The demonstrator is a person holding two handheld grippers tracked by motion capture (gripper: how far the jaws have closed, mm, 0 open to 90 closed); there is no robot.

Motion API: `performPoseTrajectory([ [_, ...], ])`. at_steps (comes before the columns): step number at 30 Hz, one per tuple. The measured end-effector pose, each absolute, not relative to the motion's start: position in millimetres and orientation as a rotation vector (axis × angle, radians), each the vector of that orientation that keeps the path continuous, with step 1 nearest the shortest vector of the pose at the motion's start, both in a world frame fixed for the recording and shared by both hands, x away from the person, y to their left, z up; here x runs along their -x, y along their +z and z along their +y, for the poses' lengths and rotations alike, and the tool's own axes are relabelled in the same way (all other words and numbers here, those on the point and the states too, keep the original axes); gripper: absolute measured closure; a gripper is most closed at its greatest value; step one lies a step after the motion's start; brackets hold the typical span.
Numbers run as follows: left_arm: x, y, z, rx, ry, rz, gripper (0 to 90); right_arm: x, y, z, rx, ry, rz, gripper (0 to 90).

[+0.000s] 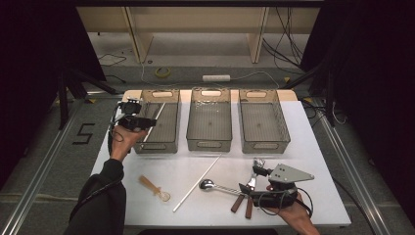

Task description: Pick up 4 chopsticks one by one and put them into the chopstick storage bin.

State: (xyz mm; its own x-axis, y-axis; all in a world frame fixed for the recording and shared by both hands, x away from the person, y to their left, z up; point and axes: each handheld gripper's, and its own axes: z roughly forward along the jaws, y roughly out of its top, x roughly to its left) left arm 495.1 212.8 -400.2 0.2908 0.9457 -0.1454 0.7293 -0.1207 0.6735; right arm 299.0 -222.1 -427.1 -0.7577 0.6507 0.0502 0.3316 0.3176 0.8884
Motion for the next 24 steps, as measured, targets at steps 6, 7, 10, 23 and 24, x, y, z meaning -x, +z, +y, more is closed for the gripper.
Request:
performPoseTrajectory([
  [6, -472, -388, 207, -1.904, 0.353, 1.416, 35.6, -299, -427, -222, -0.883, 1.417, 2.268, 26.3],
  [7, -468, -387, 206, -1.9, 0.346, 1.405, 34.6, -299, -427, -223, -0.886, 1.416, 2.268, 26.3],
  [10, -455, -383, 204, -1.891, 0.338, 1.368, 33.2, -300, -427, -223, -0.892, 1.418, 2.261, 26.3],
  [23, -414, -377, 178, -2.015, 0.312, 1.252, 26.8, -299, -426, -222, -0.889, 1.417, 2.263, 26.3],
  [24, -411, -378, 175, -2.028, 0.305, 1.246, 26.7, -299, -426, -222, -0.89, 1.417, 2.262, 26.2],
])
